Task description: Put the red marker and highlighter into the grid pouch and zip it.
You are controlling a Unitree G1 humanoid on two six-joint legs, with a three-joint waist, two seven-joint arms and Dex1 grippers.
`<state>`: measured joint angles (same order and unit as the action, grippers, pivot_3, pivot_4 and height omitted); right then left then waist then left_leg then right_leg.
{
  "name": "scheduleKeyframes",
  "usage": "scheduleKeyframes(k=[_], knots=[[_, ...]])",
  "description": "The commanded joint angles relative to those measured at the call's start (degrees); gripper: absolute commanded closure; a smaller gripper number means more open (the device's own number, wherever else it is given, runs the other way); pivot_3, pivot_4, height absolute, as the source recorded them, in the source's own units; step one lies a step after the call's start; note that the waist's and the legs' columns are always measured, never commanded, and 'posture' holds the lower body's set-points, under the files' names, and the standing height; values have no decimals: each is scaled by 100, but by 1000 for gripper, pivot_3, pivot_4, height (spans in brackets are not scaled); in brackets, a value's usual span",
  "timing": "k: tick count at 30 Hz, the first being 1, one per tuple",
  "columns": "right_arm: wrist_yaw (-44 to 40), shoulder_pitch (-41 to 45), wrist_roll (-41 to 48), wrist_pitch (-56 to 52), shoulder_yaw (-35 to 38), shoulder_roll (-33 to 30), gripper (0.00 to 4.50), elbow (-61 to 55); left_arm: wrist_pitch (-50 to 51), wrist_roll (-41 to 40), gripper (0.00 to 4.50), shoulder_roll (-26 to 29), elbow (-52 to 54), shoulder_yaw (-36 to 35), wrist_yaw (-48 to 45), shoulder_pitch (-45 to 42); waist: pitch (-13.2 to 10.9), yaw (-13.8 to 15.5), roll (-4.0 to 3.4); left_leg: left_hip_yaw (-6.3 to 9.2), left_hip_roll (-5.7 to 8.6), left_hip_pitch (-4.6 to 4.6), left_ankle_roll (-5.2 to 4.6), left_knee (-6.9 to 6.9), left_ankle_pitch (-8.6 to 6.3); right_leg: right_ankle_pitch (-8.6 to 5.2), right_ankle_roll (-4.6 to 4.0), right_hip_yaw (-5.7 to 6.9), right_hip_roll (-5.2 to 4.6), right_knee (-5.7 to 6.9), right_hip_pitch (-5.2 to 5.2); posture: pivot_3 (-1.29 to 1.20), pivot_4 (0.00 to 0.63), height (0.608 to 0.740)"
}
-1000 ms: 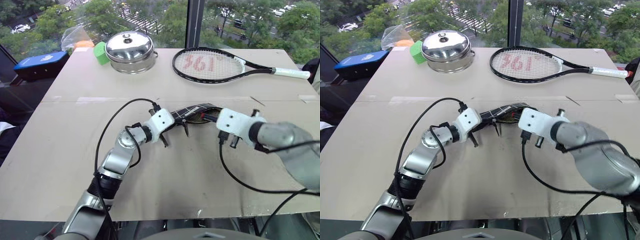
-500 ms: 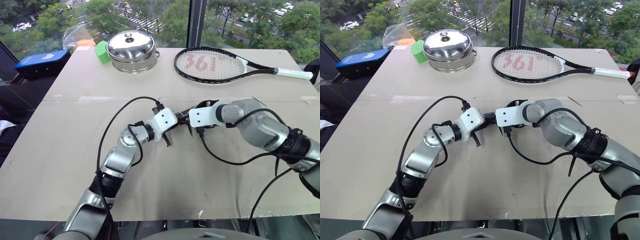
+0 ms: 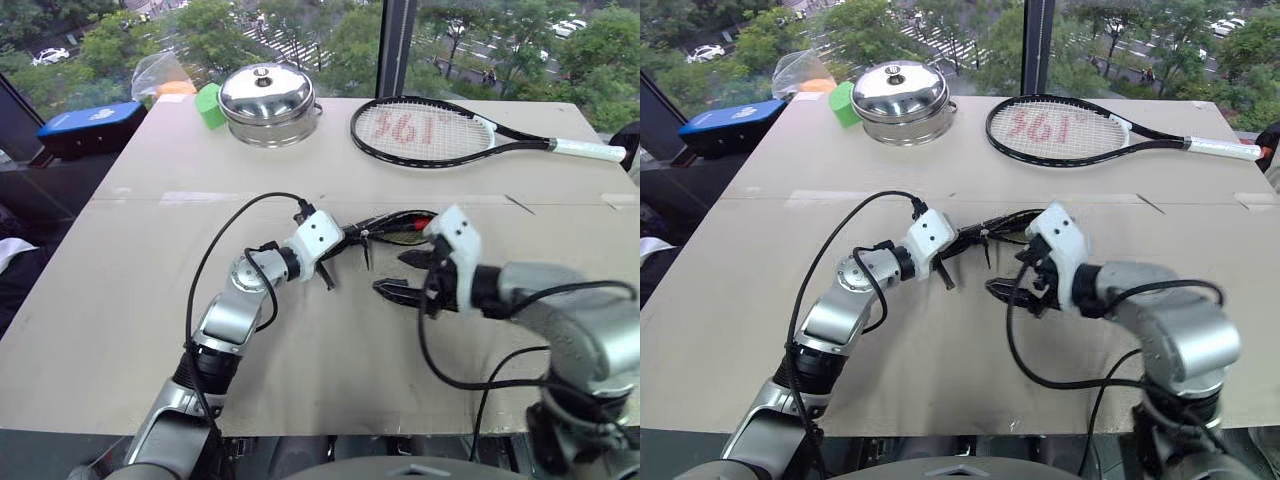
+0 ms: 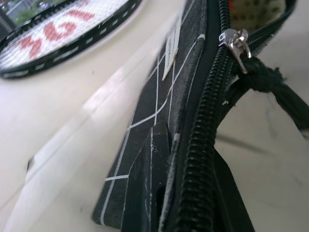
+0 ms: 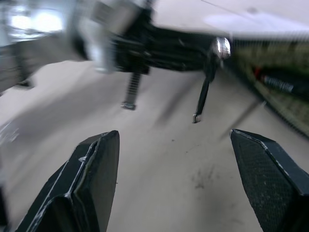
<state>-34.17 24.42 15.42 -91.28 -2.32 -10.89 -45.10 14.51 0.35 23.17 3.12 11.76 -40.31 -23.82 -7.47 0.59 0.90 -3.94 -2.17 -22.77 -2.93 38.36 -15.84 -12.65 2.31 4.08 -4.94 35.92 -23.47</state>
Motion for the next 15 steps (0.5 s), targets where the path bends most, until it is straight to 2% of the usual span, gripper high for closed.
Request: scheduleKeyframes(k=[1, 8, 12, 15], knots=[[776, 36, -254, 467, -43, 477, 837, 456, -24, -111, 4500, 4, 39, -70, -44, -142, 1, 1, 2, 0, 2, 0, 1, 0, 0, 7, 12, 0, 4, -1, 0, 0, 150, 740], [1303, 614, -199, 1305, 130, 1041, 837, 1549, 60, -92, 4500, 21, 212, -18, -70, -156, 0, 0, 1, -4, 7, -2, 25, -2, 15, 7, 15, -2, 16, -4, 0, 0, 150, 740], [1324, 801, -50, 1560, 177, 1060, 1986, 1830, 94, -58, 4500, 43, 330, 4, -59, -131, 0, 0, 1, -3, 5, -2, 24, -4, 14, 7, 15, -2, 19, -5, 0, 0, 150, 740], [1338, 857, 128, 1528, 252, 1084, 3540, 1809, 120, -41, 4500, 63, 384, -5, -37, -105, 0, -2, 0, -4, 4, -2, 24, -4, 14, 7, 15, -3, 20, -5, 0, 0, 150, 740]])
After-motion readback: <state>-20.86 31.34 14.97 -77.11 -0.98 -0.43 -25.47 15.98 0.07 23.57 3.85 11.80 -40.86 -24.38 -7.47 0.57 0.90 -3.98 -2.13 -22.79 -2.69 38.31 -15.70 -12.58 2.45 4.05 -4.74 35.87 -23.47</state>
